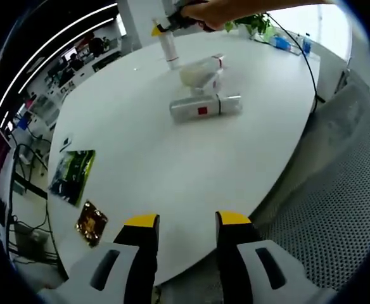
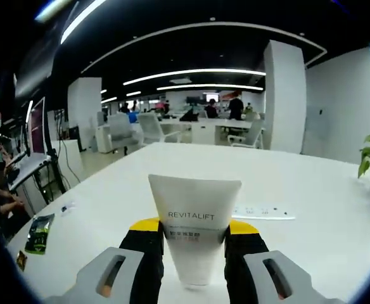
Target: Arrange the skincare products in the storage area until every visible bottle or jar stands upright without overlapping.
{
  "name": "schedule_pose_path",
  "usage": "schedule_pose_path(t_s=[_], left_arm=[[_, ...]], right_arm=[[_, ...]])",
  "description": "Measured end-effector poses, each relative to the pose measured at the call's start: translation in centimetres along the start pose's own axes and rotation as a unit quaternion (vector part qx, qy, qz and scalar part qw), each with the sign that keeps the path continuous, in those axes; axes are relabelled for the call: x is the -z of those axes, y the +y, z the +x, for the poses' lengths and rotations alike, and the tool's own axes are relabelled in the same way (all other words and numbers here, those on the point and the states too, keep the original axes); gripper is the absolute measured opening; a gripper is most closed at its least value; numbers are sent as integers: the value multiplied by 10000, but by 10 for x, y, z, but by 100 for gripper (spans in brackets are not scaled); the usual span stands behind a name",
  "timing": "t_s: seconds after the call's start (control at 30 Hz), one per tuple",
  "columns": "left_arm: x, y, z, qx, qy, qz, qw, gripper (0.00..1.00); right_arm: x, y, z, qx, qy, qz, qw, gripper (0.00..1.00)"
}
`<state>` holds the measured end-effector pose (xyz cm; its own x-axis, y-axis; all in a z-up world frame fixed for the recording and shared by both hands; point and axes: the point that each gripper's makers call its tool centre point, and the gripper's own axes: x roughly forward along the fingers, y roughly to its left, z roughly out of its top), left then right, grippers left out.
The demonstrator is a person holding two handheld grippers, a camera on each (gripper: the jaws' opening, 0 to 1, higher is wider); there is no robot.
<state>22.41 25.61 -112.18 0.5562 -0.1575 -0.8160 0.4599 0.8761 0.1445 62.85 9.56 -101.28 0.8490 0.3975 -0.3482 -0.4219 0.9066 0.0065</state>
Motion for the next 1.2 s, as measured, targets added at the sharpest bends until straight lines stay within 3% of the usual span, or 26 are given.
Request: schedule_pose_path(t_s=[0.47,0.77,1.07,1.2], left_arm=[[-2,-2,0,24,-32,49,10000,28],[-1,-2,0,21,-16,67,10000,28],[-2,-2,0,25,-17,139,9999,28],[-2,-1,-1,14,-31,150,9999,28]], right_arm=[[-2,-1,-2,145,-237,-120,9995,31],[-2,-14,-3,278,-144,20,9995,32],[-1,-13,-4,267,-78,13,9996,34],[-1,-13,-9,230,-54,98,9997,44]])
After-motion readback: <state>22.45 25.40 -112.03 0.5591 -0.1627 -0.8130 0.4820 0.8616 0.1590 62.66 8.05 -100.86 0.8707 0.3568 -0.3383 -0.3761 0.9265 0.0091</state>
